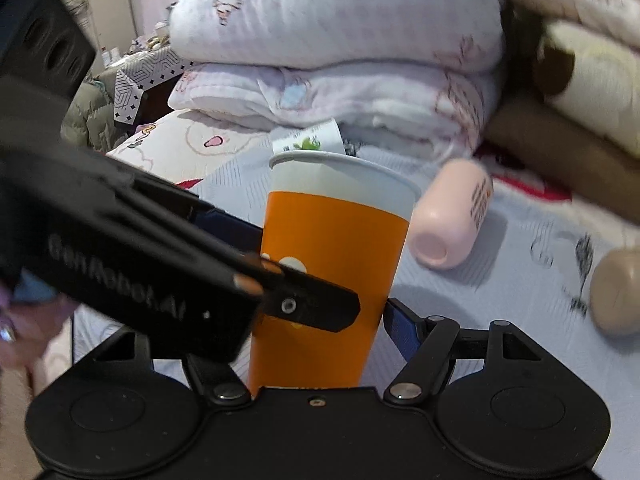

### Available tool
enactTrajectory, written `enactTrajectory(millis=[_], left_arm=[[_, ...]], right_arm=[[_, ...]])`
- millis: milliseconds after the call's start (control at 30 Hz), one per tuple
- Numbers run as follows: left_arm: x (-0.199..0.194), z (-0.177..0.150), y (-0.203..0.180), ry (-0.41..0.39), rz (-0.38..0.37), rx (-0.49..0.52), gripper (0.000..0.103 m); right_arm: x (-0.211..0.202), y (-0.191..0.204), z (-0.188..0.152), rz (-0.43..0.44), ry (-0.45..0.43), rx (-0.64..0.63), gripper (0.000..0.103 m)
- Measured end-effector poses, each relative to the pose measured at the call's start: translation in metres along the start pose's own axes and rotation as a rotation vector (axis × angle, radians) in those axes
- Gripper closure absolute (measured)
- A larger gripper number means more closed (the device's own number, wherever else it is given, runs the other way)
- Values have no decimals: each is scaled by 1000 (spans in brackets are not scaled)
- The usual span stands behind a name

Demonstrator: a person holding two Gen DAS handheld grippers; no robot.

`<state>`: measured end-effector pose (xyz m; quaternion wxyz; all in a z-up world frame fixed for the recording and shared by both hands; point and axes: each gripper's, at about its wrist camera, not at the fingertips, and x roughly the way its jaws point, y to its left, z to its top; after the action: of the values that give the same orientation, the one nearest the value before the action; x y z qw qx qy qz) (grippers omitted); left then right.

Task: Flip cup upright
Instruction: 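Rotate the orange cup upright with the right gripper, opening end up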

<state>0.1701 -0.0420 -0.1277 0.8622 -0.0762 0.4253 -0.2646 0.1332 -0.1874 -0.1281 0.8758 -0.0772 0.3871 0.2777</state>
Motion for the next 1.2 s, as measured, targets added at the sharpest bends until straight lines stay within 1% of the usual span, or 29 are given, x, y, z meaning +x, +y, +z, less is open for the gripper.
enactTrajectory(millis=[133,267,400,533,633,733,833,933,1033,1200], left_arm=[[-4,-1,-5,-47,29,47,35],[-7,-3,-16,-101,79,119,35],[-4,-6,-22,-125,120,168,35],[-4,-7,-22,-149,113,177,35],[-2,-6,-20,-157,89,158,35],[-3,-5,-18,-168,61,124,35],[-4,-6,-18,-175,41,117,35],[2,-8,-23,-157,61,135,34],[3,-11,-27,-167,74,164,35],[3,-10,-31,-156,68,160,35]], right_arm=[[1,6,-1,-38,-54,-38,27],[10,16,-5,-119,-131,-92,27],[20,23,-11,-187,-188,-152,27],[22,18,-14,-197,-224,-139,27],[20,17,-16,-221,-250,-134,27],[20,20,-14,-264,-247,-150,27],[16,15,-12,-258,-263,-139,27],[18,17,-14,-262,-245,-137,27],[21,17,-16,-271,-232,-142,27],[18,14,-13,-266,-212,-120,27]])
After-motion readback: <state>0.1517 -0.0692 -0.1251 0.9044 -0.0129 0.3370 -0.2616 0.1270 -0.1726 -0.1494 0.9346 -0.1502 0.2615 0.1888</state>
